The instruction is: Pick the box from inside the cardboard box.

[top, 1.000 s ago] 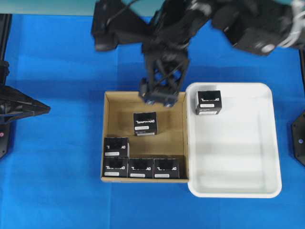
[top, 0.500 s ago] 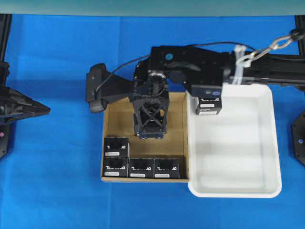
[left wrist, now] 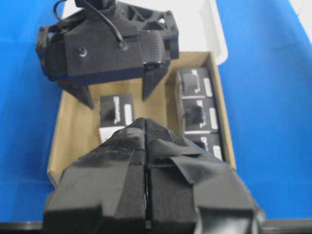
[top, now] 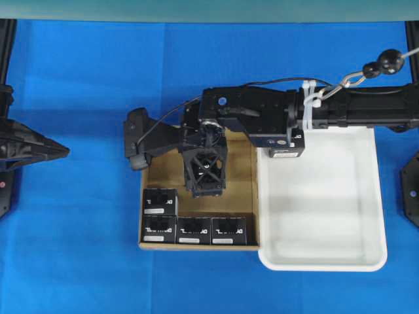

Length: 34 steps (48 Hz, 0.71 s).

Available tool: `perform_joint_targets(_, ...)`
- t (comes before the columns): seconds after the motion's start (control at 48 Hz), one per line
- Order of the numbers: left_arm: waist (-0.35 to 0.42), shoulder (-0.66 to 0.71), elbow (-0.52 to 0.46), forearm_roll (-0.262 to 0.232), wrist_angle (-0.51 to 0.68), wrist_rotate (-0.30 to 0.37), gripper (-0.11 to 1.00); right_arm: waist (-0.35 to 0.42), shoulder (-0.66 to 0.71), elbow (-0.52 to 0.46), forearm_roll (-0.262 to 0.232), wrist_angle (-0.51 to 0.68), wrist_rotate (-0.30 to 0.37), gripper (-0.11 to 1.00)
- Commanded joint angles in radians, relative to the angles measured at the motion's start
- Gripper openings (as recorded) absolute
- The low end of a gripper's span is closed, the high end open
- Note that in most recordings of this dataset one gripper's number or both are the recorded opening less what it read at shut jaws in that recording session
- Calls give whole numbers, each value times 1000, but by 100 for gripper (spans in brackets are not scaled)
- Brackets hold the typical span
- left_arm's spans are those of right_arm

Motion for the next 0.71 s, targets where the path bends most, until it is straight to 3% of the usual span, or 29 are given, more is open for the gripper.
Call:
perform_joint_targets(0.0, -2, 9, -26, 3, -5, 0, -7, 2, 3, 8, -9, -28, -2, 99)
perform_joint_targets(0.687, 0, 11, -26, 3, -5, -3, -7, -6, 58, 89, 6, -156, -2, 99)
